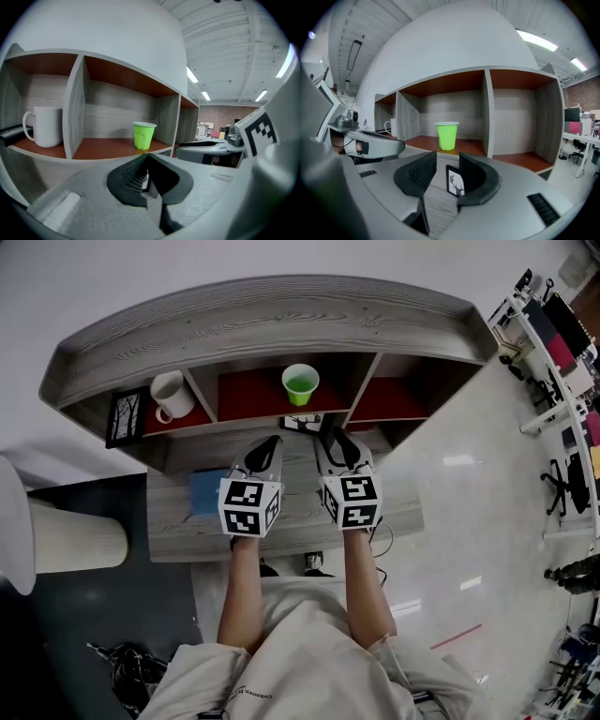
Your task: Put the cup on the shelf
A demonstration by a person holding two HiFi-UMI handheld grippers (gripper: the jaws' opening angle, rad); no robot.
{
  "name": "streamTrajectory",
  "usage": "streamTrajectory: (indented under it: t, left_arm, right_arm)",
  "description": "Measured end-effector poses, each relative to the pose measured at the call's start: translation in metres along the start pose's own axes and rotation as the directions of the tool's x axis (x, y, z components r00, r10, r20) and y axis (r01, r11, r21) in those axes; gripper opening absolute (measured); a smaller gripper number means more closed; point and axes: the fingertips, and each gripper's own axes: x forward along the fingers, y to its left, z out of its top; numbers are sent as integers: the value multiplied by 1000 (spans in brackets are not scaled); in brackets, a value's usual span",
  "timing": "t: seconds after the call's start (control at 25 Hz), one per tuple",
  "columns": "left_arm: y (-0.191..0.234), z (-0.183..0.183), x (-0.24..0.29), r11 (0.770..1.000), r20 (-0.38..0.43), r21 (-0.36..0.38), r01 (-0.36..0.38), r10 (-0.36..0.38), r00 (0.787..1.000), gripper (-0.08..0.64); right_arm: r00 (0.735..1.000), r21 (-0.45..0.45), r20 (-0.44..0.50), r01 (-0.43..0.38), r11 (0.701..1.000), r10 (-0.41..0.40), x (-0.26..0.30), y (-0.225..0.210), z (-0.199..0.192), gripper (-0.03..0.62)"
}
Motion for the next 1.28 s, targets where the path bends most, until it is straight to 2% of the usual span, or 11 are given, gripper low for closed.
streamTrajectory:
  t: [0.4,0.6,1.08,1.28]
  left_arm:
    - [-3,1,-16,997,40,13,-76,76,996,11]
    - [-12,5,-17,995,56,27,-94,93,994,11]
    - [-19,9,-18,987,88,20,-162,159,983,11]
    - [-14,8,-24,977,98,35,-208,204,974,11]
  right_arm:
    - [996,8,54,-66,998,65,-4,5,5,88]
    - [986,-5,88,-139,990,139,-7,9,12,28]
    - [972,-29,92,-216,976,218,-10,-1,19,15]
    - [966,-12,90,-240,971,241,-7,-6,16,15]
